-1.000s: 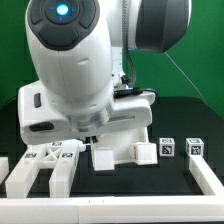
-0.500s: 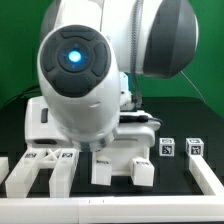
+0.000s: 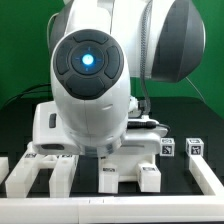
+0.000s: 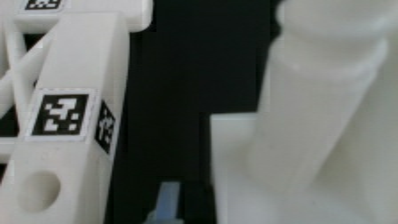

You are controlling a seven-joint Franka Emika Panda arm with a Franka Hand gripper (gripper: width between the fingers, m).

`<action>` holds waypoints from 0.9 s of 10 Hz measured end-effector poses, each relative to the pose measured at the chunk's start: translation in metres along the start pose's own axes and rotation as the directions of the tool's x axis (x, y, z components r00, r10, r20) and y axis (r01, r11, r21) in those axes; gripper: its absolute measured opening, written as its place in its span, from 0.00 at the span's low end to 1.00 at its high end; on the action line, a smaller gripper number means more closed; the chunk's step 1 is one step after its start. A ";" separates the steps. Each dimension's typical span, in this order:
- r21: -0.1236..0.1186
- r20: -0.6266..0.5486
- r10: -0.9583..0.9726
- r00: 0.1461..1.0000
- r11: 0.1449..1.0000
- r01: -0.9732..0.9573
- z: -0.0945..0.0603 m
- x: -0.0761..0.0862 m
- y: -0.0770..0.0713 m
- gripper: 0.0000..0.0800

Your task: Assemble chair

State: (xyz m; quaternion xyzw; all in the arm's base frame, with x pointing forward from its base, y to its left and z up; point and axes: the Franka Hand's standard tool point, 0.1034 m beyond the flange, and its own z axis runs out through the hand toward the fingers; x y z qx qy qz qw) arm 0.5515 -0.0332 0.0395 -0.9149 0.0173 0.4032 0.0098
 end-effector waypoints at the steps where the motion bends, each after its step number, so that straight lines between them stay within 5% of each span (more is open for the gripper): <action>1: 0.000 -0.005 -0.004 1.000 1.000 0.004 0.000 0.001 0.001 0.05; 4: -0.003 -0.025 -0.011 1.000 1.000 0.011 -0.002 0.005 0.001 0.05; 5: -0.002 -0.025 -0.010 1.000 1.000 0.010 -0.002 0.005 0.001 0.14; 6: -0.002 -0.025 -0.010 1.000 1.000 0.010 -0.002 0.005 0.002 0.37; 7: -0.002 -0.025 -0.010 1.000 1.000 0.010 -0.002 0.005 0.002 0.37; 9: -0.002 -0.025 -0.009 1.000 1.000 0.009 -0.002 0.005 0.002 0.74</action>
Offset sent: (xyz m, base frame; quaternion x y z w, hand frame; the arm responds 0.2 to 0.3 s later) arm 0.0017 0.0014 -0.0017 -0.0068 0.0229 -0.0178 0.9996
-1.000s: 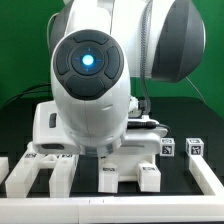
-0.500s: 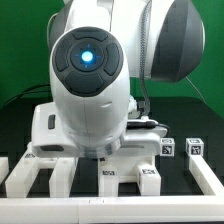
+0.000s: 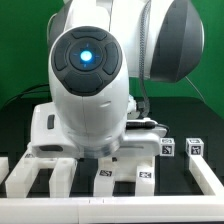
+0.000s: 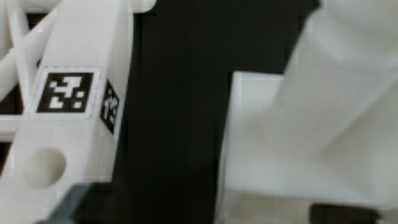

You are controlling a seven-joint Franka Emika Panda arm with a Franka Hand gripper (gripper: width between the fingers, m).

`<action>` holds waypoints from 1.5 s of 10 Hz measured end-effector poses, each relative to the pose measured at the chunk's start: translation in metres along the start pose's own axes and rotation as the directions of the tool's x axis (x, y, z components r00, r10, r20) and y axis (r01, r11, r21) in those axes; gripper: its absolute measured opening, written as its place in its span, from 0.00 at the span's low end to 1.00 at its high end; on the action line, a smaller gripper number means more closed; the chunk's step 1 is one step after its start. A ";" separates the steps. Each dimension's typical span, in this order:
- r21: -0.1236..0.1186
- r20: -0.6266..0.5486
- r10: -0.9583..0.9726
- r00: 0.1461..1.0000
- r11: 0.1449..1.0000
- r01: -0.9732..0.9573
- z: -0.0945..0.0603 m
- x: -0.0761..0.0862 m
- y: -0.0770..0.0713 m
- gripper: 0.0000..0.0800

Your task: Assemble chair

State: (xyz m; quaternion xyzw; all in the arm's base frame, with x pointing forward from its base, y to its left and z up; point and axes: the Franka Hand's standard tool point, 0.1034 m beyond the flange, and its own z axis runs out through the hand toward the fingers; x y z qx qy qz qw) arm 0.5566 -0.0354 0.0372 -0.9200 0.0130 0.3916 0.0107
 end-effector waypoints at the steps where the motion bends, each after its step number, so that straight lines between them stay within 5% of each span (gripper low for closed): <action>1: 0.000 0.000 0.000 1.000 1.000 0.000 0.000 0.000 0.000 0.74; 3: 0.001 0.000 0.001 1.000 1.000 -0.001 0.000 0.000 0.000 0.81; 10: 0.002 -0.003 0.003 1.000 1.000 -0.003 -0.001 0.001 0.002 0.81; 15: 0.015 -0.098 0.003 0.995 1.000 -0.002 -0.046 -0.002 0.017 0.81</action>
Offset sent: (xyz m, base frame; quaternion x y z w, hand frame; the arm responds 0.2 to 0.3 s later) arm 0.0000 0.0000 0.0000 0.0000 0.0000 0.0000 1.0000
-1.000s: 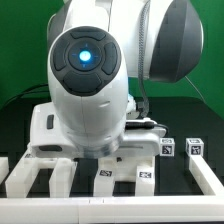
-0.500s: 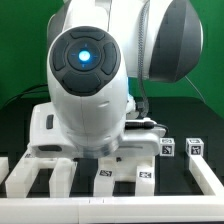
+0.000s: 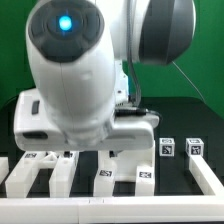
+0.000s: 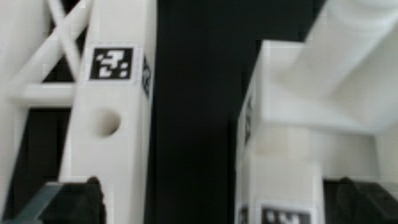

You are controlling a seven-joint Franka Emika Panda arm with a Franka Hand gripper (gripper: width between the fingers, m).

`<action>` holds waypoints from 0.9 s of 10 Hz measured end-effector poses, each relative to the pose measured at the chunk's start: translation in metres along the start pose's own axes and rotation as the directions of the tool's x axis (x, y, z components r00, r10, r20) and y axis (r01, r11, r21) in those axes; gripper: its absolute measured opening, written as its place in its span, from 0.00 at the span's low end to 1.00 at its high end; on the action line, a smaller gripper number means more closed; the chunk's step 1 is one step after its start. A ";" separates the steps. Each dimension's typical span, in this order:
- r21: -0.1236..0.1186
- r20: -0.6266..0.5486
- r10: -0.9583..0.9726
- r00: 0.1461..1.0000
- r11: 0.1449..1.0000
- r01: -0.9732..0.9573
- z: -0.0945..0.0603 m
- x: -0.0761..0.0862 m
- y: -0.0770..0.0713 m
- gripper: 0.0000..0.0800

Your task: Assemble chair

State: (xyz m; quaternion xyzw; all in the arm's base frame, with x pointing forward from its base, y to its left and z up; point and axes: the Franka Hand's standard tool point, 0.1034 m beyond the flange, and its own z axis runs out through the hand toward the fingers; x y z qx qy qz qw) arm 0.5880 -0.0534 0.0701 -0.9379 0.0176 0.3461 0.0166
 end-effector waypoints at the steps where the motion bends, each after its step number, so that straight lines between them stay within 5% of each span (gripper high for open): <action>1: -0.001 -0.056 -0.003 0.998 1.000 0.003 -0.013 0.003 0.003 0.81; 4: 0.006 -0.263 -0.007 0.965 1.000 0.009 -0.029 -0.007 0.015 0.81; 6: -0.011 -0.417 -0.039 0.908 0.999 0.038 -0.041 -0.012 0.027 0.81; 8: -0.002 -0.458 -0.048 0.887 0.999 0.053 -0.030 -0.042 0.049 0.81; 9: 0.004 -0.456 -0.037 0.889 0.999 0.044 -0.028 -0.044 0.054 0.81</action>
Offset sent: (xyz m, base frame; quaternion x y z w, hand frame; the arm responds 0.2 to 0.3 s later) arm -0.0140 -0.0164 0.0204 0.0038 0.1257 -0.0126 0.9920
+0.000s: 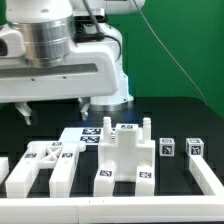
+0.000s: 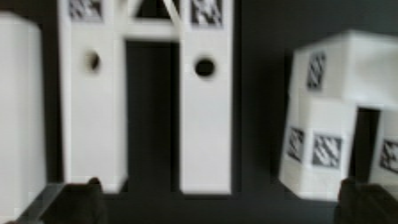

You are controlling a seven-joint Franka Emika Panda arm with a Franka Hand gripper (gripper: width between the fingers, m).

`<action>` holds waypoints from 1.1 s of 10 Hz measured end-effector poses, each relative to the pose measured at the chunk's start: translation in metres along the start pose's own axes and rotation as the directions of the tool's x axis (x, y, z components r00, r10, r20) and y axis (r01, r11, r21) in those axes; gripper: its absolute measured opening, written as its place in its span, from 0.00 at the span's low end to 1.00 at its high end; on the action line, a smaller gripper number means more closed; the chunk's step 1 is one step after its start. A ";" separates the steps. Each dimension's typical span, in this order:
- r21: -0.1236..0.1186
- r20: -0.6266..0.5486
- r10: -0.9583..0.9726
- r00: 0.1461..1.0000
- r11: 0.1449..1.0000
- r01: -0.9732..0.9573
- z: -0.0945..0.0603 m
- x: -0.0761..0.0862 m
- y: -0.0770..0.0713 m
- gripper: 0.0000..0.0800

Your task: Assemble chair

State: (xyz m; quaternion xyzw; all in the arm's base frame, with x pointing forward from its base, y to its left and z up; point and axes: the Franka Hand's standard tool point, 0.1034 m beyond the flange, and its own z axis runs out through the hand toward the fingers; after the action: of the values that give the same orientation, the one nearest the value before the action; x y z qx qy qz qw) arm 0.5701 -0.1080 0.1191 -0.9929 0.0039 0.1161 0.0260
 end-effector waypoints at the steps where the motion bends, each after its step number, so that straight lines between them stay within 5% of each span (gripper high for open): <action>1: 0.000 0.001 -0.003 1.000 1.000 0.003 0.001 0.000 -0.002 0.81; 4: -0.004 -0.026 -0.023 0.999 1.000 0.023 0.001 0.004 0.001 0.81; 5: -0.015 -0.128 -0.060 0.990 0.998 0.059 0.003 0.009 0.007 0.81; 7: -0.013 -0.219 -0.037 0.975 0.999 0.034 0.019 -0.009 0.013 0.81; 11: -0.035 -0.274 0.019 0.962 0.999 -0.029 0.057 -0.008 0.007 0.81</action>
Offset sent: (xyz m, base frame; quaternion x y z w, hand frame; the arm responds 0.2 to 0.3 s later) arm 0.0000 0.0000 0.0000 0.0000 0.0000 0.0000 1.0000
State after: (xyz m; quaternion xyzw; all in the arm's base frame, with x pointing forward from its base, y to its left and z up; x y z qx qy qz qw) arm 0.5496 -0.1116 0.0652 -0.9996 0.0173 -0.0218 0.0043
